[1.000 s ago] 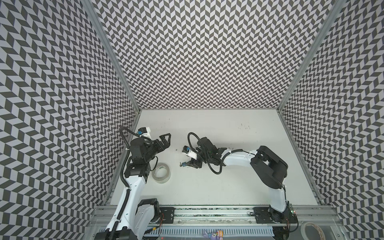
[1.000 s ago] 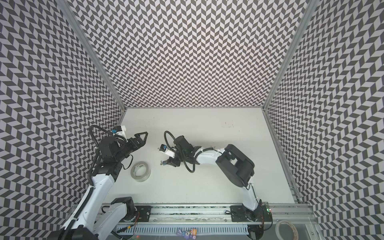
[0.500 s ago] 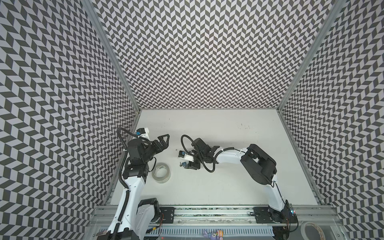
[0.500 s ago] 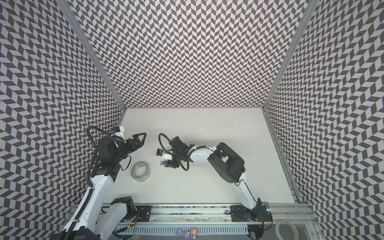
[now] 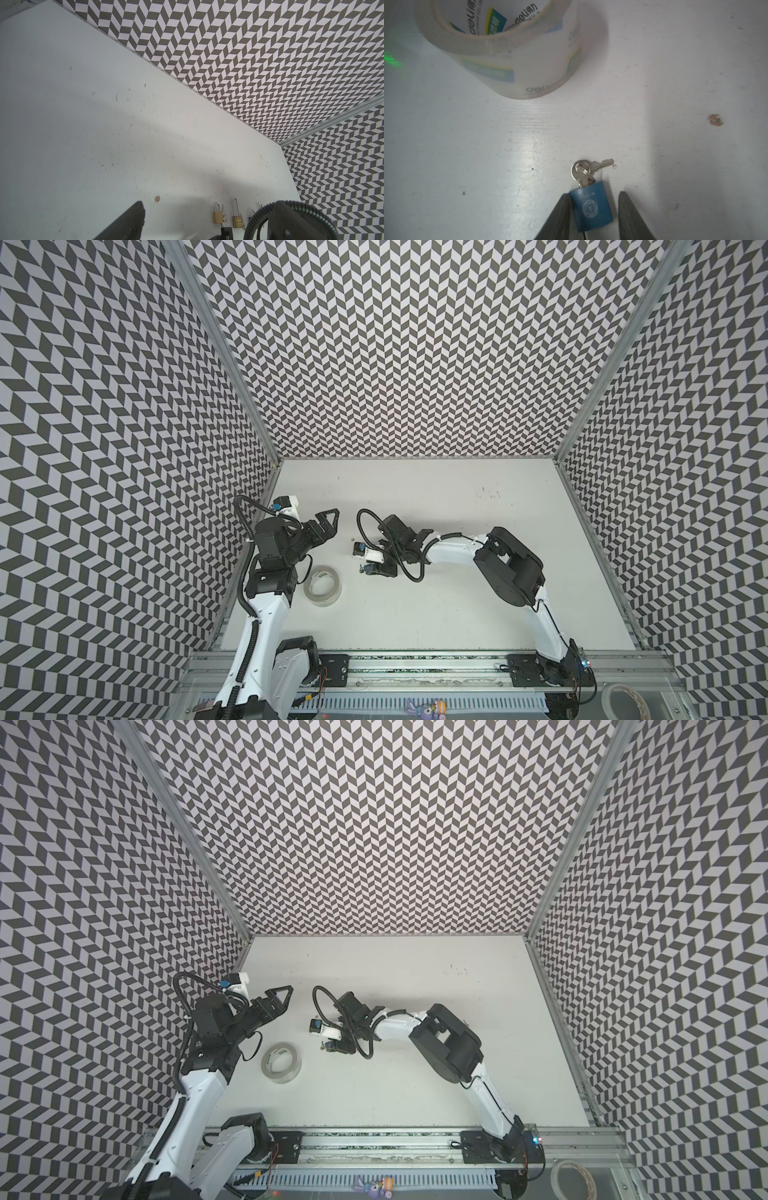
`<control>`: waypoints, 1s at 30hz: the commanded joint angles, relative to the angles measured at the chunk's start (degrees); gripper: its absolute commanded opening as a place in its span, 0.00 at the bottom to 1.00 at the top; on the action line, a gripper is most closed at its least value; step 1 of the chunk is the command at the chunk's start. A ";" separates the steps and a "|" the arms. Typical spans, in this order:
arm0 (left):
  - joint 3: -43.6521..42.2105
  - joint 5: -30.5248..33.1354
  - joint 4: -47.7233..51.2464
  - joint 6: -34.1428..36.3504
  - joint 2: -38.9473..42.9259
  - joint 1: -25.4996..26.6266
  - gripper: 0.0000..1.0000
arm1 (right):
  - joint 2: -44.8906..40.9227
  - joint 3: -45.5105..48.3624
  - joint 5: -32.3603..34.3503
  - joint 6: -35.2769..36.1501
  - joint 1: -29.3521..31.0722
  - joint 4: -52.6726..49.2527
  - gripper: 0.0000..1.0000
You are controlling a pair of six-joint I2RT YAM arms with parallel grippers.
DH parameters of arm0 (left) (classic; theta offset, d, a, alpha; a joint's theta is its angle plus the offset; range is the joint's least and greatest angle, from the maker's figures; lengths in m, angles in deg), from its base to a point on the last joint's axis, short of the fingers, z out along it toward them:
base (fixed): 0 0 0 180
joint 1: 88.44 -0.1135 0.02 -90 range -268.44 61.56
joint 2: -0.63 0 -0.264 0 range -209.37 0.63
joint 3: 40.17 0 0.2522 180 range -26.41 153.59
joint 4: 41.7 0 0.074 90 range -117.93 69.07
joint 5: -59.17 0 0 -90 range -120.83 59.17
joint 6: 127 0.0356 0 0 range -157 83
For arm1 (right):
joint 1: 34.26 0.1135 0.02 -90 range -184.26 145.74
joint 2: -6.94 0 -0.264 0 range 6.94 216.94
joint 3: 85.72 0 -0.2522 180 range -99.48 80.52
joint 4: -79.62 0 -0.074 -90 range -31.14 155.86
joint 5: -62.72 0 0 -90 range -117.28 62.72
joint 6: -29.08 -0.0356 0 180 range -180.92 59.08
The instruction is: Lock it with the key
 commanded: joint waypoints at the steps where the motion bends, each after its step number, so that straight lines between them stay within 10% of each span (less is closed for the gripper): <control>1: -0.04 -0.77 0.41 0.50 -0.35 -0.40 0.97 | 1.61 0.20 -0.70 1.83 0.05 -1.63 0.30; 20: 1.40 -6.12 -1.44 1.87 -1.91 -0.01 0.98 | -27.22 23.63 5.81 -9.99 0.22 16.34 0.10; 30: 2.95 -14.49 -13.08 1.38 -3.81 16.18 0.95 | -47.25 30.72 17.70 -11.69 0.22 11.16 0.01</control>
